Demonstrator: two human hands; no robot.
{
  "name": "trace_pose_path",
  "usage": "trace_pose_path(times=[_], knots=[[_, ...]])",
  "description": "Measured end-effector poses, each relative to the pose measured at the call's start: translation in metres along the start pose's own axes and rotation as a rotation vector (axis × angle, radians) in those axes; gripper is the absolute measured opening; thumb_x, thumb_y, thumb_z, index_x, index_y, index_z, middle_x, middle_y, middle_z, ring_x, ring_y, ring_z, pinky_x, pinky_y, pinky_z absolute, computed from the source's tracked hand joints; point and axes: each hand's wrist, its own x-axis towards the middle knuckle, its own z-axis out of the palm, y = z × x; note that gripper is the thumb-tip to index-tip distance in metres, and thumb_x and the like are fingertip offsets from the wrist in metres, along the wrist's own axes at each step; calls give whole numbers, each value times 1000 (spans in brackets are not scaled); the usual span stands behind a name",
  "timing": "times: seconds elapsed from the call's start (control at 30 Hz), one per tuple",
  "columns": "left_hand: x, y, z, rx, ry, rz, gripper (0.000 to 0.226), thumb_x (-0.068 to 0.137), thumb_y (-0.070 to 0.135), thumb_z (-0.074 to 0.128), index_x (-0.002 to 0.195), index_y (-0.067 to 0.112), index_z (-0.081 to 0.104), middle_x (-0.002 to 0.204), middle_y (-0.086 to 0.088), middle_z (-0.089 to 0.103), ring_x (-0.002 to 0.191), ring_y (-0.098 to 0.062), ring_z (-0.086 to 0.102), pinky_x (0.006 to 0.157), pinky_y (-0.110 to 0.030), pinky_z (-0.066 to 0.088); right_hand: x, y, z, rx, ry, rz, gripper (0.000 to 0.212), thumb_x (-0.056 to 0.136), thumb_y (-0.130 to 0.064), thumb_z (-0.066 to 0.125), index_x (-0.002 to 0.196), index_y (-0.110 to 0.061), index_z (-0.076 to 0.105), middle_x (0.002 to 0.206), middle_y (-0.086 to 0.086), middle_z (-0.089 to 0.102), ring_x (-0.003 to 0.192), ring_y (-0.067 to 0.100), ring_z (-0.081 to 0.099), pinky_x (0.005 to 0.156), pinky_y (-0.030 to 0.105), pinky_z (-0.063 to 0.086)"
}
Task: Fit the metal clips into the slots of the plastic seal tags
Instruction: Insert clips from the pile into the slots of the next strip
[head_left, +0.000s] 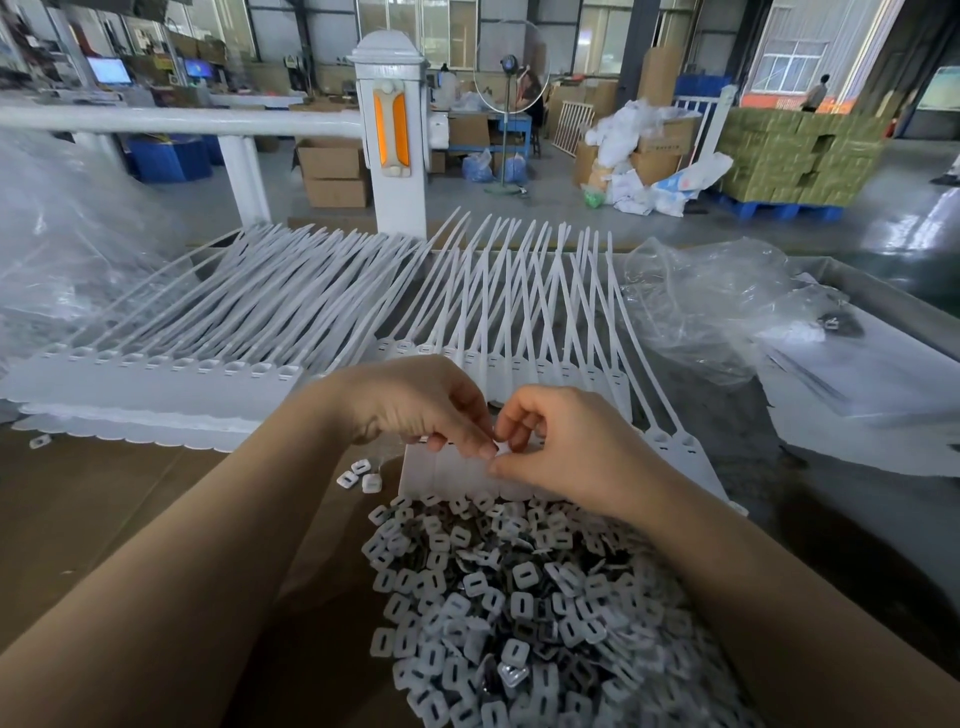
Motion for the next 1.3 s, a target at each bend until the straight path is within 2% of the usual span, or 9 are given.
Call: trace_pose_path(times=[0.07,0.23,0.4,0.57,0.63,0.77,1.0,1.17,1.3], knots=[[1,0,1,-15,-9,-30,13,78,27,81,82,19,71,58,10,65,47,0,49,54,-19,36,0,0,2,-35,25,-23,25,72,-38,83,88,-31,66,80,-13,67,74,-1,62,70,22,55],[1,-3,0,-113,-46,-68,14,78,25,79,81,14,71,65,6,68,47,-2,50,42,-14,33,1,0,2,-108,59,-87,15,78,-37,78,88,-29,70,81,-16,68,75,-3,63,73,25,57],[2,-5,-1,-167,-61,-88,12,79,22,78,83,13,73,67,4,69,46,-3,50,39,-14,31,2,1,1,-140,66,-124,9,80,-35,76,87,-30,71,79,-18,67,75,-4,63,73,21,56],[0,-6,-3,-165,-53,-76,12,84,22,74,86,10,73,68,3,68,48,-3,51,41,-14,30,2,1,1,-135,34,-107,6,83,-30,73,88,-31,69,81,-18,68,77,-3,63,78,24,57],[1,-5,-2,-172,-36,-79,10,85,21,73,82,11,72,67,3,68,47,-4,50,41,-15,29,2,1,1,-136,27,-96,11,81,-34,75,89,-31,68,82,-17,67,77,-3,63,76,25,56],[3,-4,0,-185,-42,-93,14,87,20,71,75,13,71,66,1,69,45,-4,50,41,-17,25,1,-1,2,-160,51,-89,23,77,-47,76,90,-30,67,83,-15,67,75,-2,61,72,20,52],[0,-5,-2,-121,-70,-108,16,86,28,72,84,12,73,72,2,72,49,-3,52,44,-16,29,0,-2,-1,-147,30,-67,19,74,-41,82,85,-35,67,81,-19,66,74,-7,60,65,7,42],[-1,-6,-8,-105,-2,-115,15,83,32,74,84,17,71,73,4,71,51,-3,52,47,-16,32,0,-2,-3,-99,47,-64,23,68,-41,87,80,-37,67,78,-18,66,75,-5,61,68,12,47],[-1,-5,-8,-121,-20,-101,16,85,30,73,89,15,72,74,5,72,53,-2,53,46,-15,33,1,-1,-4,-85,90,-71,22,68,-39,87,81,-34,70,77,-18,65,74,-5,60,70,14,49]])
